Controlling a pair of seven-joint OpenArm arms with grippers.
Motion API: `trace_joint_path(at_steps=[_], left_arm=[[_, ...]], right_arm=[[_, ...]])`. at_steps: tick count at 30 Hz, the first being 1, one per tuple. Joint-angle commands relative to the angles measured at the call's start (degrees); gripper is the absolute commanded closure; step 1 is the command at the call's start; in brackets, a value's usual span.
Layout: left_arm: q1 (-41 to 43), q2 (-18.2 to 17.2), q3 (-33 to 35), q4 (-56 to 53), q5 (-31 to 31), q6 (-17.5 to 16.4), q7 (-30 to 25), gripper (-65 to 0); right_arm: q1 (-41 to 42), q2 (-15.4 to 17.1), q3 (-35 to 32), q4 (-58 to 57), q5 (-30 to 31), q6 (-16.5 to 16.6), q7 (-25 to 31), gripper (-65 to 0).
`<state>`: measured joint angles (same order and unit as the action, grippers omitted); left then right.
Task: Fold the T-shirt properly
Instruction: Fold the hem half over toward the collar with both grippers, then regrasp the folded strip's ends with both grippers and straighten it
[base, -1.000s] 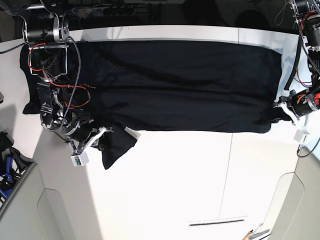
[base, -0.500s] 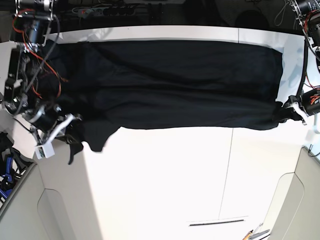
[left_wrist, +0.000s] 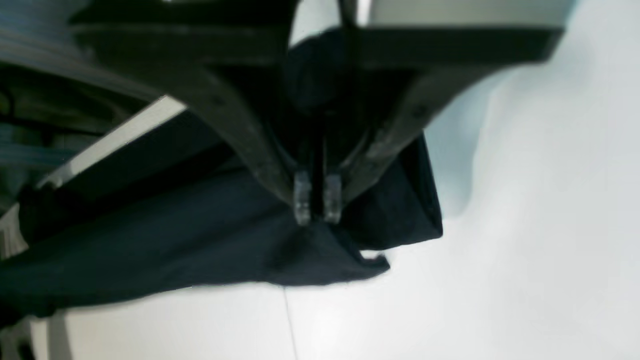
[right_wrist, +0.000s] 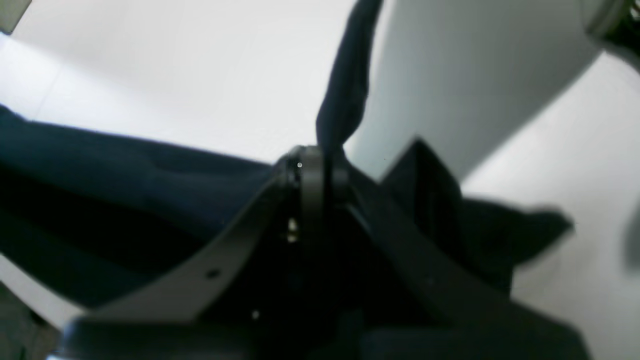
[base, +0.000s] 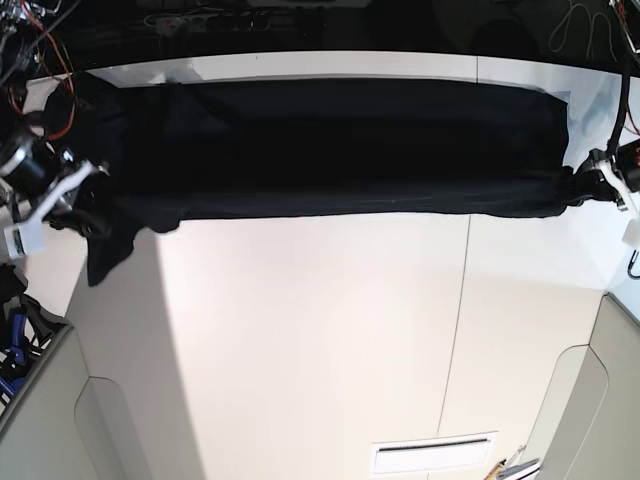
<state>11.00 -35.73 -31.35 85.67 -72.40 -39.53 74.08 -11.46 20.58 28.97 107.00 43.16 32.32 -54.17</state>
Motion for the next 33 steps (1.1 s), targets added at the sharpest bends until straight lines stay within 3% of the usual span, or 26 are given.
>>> trace_joint_path(at_steps=[1,11,16,20,21,22,24,26,33], left_arm=[[0.57,-1.44,-0.87,2.25,-0.66,-0.47,-0.61,0.0],[6.78,-1.42,-1.03,5.95,1.55,-0.47,-3.82,0.0],[7.78,-1.4,-1.03,5.92,1.97,-0.47,-4.39,0.0],[8.07,-1.4,-1.03,5.92,1.97,-0.47,-4.63,-0.3],[8.13,-1.38,-1.03,5.92,1.97,-0.47,-4.57,-4.1],[8.17,-1.29,-1.03,5.92,1.97,-0.47,-4.42,-8.7],[8.22,-1.25,-1.03,5.92,1.92,-0.47,-4.42,-18.8],[8.2,-1.27,-1.03,5.92,1.92,-0.47,-4.44,-26.9],[8.2,-1.22,-5.31,5.92,-0.28,-0.47,-4.44,-28.0]], right_arm=[[-0.46,0.96,1.38,1.38,1.27,0.66,1.29,0.0],[-9.86,-0.2,7.52,1.49,5.42,0.74,0.5,0.0],[-13.38,-5.05,7.76,1.44,5.6,1.14,0.37,0.0],[-13.49,-9.57,7.76,1.22,0.15,1.07,0.55,0.0],[-13.49,-10.34,7.76,1.07,-0.79,0.87,0.55,0.0],[-13.46,-10.88,7.76,0.87,-0.98,0.85,0.55,-3.5],[-13.46,-11.1,7.76,0.66,-0.9,0.44,0.55,-20.7],[-13.46,-10.8,7.96,0.68,-0.85,0.33,0.5,-29.3],[-13.22,-10.62,14.45,1.16,5.66,0.55,0.37,-29.4]])
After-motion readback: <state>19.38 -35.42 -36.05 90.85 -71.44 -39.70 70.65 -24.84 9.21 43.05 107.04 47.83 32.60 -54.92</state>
